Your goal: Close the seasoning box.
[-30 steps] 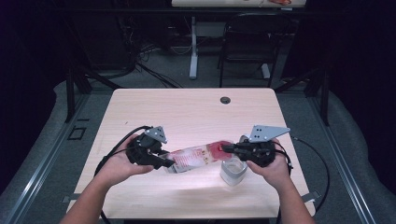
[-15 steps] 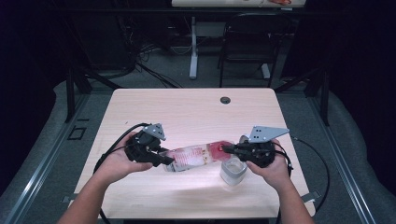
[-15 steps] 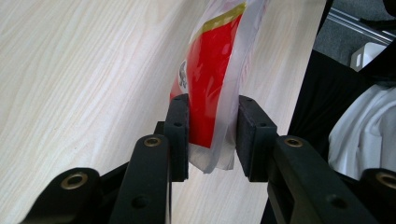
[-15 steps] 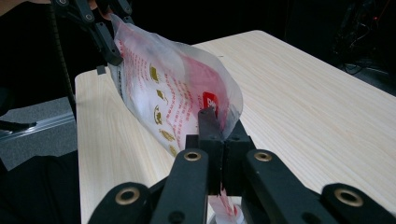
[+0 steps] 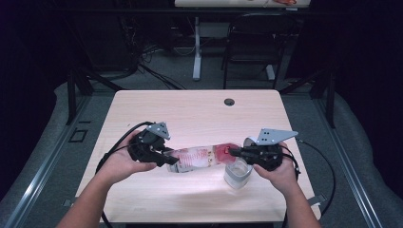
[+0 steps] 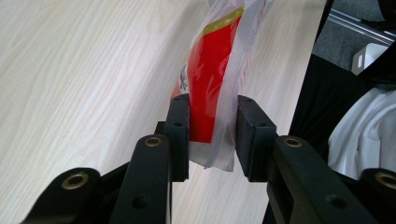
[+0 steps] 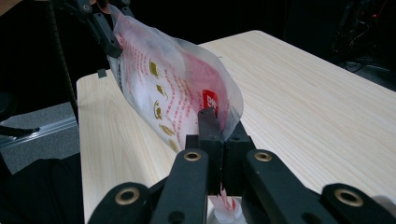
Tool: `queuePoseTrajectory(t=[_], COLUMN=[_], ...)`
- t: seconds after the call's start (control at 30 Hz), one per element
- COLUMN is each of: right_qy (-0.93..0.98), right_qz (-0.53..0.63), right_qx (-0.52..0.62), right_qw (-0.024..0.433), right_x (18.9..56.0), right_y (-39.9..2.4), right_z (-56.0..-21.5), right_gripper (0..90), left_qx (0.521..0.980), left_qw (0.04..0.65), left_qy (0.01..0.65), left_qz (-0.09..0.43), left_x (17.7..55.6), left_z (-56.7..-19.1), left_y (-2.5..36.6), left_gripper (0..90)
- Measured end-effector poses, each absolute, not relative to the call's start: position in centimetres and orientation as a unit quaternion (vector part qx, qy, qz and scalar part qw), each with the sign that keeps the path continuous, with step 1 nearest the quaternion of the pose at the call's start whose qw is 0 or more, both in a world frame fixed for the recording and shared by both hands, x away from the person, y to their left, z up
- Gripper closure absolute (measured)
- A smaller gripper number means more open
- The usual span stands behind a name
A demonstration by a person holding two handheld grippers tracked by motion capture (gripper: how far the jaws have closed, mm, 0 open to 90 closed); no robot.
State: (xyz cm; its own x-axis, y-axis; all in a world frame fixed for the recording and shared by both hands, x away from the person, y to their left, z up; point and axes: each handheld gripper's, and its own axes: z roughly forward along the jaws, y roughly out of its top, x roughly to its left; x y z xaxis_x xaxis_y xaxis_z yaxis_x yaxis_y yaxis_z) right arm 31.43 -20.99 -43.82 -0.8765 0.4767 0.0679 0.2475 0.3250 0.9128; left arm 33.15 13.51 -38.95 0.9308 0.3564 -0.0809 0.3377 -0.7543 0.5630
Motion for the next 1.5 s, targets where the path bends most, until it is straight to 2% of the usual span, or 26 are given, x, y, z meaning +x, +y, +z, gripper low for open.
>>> queuePoseTrajectory(t=[1.5], right_qy=[0.796], right_qz=[0.544], right_qx=[0.245], right_qw=[0.104], right_x=[31.2], right_y=[-22.8], right_z=[-43.9], right_gripper=[89.5], left_qx=[0.933], left_qw=[0.317], left_qy=[0.169], left_qz=[0.025], left_x=[33.7], left_z=[-36.7], left_y=[12.1], left_gripper=[71.6])
